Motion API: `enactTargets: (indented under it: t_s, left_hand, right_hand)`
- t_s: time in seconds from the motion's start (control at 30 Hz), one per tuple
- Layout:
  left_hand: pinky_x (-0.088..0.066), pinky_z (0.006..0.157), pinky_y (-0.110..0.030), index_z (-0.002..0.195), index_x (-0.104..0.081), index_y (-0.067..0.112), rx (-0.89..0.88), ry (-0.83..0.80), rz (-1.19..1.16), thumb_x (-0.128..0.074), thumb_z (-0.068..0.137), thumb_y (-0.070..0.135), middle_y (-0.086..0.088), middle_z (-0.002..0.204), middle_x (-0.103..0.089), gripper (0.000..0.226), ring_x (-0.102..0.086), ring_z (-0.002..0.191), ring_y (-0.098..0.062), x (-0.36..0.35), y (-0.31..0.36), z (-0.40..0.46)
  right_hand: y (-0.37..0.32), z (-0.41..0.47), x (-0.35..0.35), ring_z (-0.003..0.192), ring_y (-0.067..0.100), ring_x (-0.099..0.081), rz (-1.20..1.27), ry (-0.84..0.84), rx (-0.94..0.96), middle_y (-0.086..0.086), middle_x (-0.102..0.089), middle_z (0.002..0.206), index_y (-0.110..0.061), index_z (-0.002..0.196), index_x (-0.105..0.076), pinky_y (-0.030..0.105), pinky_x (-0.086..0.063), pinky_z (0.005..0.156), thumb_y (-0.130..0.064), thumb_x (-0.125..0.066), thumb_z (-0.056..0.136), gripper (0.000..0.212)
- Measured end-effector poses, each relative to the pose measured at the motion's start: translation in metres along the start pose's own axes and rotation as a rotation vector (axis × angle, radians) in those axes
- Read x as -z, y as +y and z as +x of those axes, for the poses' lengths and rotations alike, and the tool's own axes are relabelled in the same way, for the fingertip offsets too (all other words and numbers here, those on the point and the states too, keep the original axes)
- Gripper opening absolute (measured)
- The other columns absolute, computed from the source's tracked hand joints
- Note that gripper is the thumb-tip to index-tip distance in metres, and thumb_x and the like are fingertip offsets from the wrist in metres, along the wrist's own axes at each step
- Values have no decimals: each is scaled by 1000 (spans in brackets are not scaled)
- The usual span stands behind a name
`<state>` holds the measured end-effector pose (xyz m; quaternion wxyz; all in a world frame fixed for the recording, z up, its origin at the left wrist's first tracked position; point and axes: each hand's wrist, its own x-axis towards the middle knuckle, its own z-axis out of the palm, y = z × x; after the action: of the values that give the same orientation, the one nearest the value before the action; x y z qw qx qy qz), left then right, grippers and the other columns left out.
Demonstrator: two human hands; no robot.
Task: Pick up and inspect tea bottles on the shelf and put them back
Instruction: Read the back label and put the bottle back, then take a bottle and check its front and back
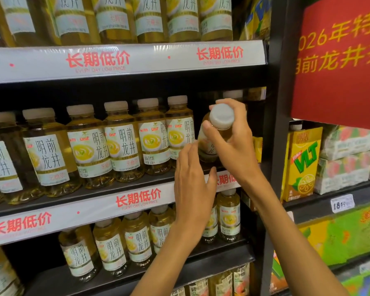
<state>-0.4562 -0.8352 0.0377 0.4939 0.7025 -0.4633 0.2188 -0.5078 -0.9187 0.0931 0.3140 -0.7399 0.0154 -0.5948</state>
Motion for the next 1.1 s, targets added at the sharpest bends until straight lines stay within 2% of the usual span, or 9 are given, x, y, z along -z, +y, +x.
enactTargets:
  t_s: [0.07, 0.2, 0.27, 0.4, 0.63, 0.8, 0.93, 1.0, 1.1]
  left_hand:
    - [-32, 112, -26, 146, -31, 15, 12, -36, -51, -64, 90, 26, 0, 147, -36, 67, -31, 137, -10, 1, 0, -1]
    - [-36, 109, -29, 145, -32, 19, -13, -25, -27, -64, 85, 45, 3, 144, -39, 73, -33, 134, -8, 8, 3, -6]
    - [-38, 106, -26, 143, -36, 21, -8, -41, -48, -64, 82, 50, 7, 139, -43, 73, -37, 130, -6, 14, 4, -9]
    - [-47, 92, -13, 135, -41, 31, 89, -190, -352, -73, 80, 39, 18, 125, -56, 65, -53, 115, 6, 33, 8, -17]
    - [-51, 73, -10, 116, -56, 34, 196, -320, -604, -75, 80, 25, 21, 104, -69, 42, -65, 96, 4, 59, 13, -51]
    - [-47, 66, -2, 108, -60, 39, 388, -408, -819, -73, 77, 43, 28, 99, -69, 33, -63, 92, 12, 78, 18, -83]
    - [-50, 71, -11, 108, -58, 47, 525, -403, -888, -65, 68, 64, 25, 103, -70, 44, -64, 95, 8, 90, 12, -92]
    - [-52, 69, -13, 103, -60, 46, 524, -349, -887, -54, 66, 68, 19, 101, -72, 44, -67, 93, 3, 98, 11, -94]
    - [-55, 77, -27, 96, -69, 45, 557, -303, -903, -46, 69, 70, 11, 97, -75, 43, -71, 90, -6, 104, 11, -99]
  right_hand:
    - [-7, -2, 5, 100, -6, -52, 46, 27, 16, -13, -47, 111, -2, 127, -42, 14, -44, 85, -8, -62, 91, 42]
    - [-28, -4, 21, 100, 3, -59, 195, 58, 8, 7, -60, 114, -6, 124, -47, 16, -47, 84, -11, -62, 90, 37]
    - [-37, -2, 30, 101, 7, -62, 306, 32, -49, 6, -66, 112, -11, 122, -51, 20, -49, 84, -13, -62, 90, 34]
    - [-44, -1, 38, 105, 18, -65, 624, -58, -242, 1, -72, 104, -17, 113, -58, 30, -52, 89, -18, -63, 85, 29]
    - [-45, -15, 23, 95, 19, -70, 744, -227, -429, 0, -72, 95, -15, 118, -60, 28, -55, 79, -32, -59, 88, 35]
    - [-51, -33, 9, 85, 19, -70, 1007, -419, -651, 4, -72, 90, -12, 111, -61, 32, -57, 73, -38, -51, 88, 36]
    - [-56, -44, -3, 85, 20, -69, 921, -388, -657, 5, -70, 87, -8, 107, -59, 33, -57, 75, -34, -55, 85, 34]
    - [-61, -51, -8, 89, 22, -69, 841, -350, -631, 6, -71, 91, -11, 104, -61, 34, -56, 76, -34, -58, 87, 29]
    - [-69, -62, -13, 93, 23, -69, 679, -344, -595, 10, -72, 96, -17, 92, -71, 32, -57, 78, -40, -58, 89, 26]
